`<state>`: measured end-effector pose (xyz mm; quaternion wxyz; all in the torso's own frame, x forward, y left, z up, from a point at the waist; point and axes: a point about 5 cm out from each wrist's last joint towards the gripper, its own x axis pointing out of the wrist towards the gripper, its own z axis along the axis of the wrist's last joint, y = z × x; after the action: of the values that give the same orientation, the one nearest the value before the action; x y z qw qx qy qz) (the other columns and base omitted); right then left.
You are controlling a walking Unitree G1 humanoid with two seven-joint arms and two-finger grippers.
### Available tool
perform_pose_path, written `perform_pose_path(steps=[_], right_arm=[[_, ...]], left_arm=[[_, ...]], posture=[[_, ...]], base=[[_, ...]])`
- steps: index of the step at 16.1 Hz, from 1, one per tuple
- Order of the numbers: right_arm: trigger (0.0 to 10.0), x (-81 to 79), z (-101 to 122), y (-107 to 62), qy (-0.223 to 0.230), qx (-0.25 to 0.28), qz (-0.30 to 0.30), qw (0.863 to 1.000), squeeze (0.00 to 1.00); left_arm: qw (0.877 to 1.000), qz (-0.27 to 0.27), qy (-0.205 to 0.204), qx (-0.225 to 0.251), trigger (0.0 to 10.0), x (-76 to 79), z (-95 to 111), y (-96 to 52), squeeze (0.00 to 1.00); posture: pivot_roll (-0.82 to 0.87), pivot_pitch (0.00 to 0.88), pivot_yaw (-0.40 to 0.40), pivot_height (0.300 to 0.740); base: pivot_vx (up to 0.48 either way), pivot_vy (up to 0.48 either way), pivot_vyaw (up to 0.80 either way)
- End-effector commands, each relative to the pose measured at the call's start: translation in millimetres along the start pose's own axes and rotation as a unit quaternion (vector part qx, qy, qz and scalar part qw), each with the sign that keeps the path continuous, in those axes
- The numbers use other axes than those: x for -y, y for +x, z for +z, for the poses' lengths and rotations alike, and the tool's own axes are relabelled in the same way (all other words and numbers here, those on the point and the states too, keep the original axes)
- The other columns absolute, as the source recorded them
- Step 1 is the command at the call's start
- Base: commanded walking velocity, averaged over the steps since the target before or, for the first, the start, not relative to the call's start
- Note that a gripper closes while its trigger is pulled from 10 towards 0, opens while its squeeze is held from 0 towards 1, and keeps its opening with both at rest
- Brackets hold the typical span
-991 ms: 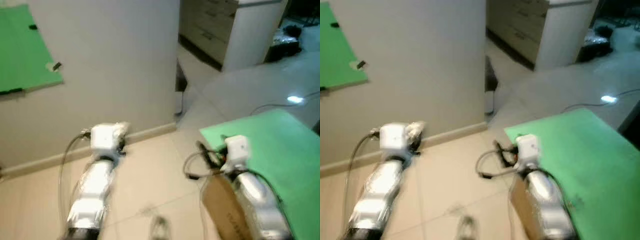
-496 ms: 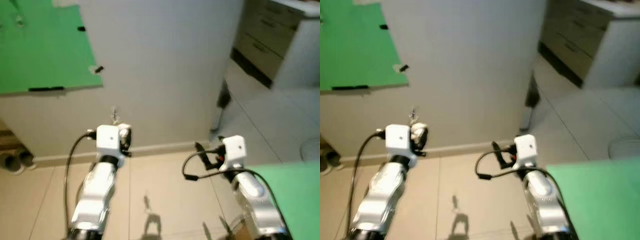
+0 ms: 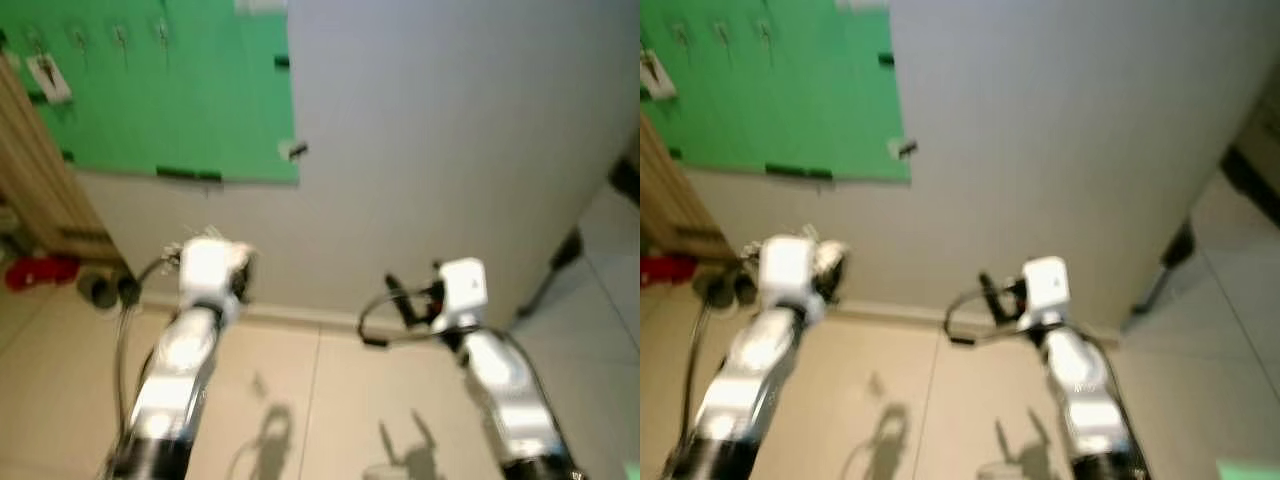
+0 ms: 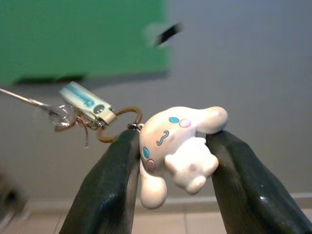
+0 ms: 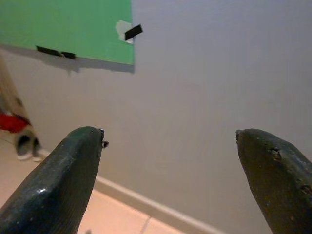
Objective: Hang keys on a hook
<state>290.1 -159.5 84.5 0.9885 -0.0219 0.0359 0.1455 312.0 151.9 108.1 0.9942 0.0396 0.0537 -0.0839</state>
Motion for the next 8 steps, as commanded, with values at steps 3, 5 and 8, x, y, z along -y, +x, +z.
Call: perform_pose_path(steps=[3,5,8], right_arm=[[10.0,30.3,13,2.8,-0.021,0.009,-0.029,0.999,0.00],[10.0,36.4,22,3.4,-0.039,0.014,-0.020,0.999,0.00],[10.0,30.8,19,3.2,-0.044,0.007,0.001,0.999,0.00]], left_arm=[[0.997,-0.075,0.032,0.011,10.0,2.7,14,12.3,0.00],[0.984,-0.168,0.040,0.038,10.0,8.3,31,20.8,0.00],[0.966,-0.230,0.082,0.078,10.0,13.5,52,30.5,0.00]], posture=[[0.00,0.000,0.069,0.740],[-0.01,0.000,0.075,0.740],[-0.02,0.000,0.072,0.740]], base=[[0.000,0.000,0.00],[0.000,0.000,0.00],[0.000,0.000,0.00]])
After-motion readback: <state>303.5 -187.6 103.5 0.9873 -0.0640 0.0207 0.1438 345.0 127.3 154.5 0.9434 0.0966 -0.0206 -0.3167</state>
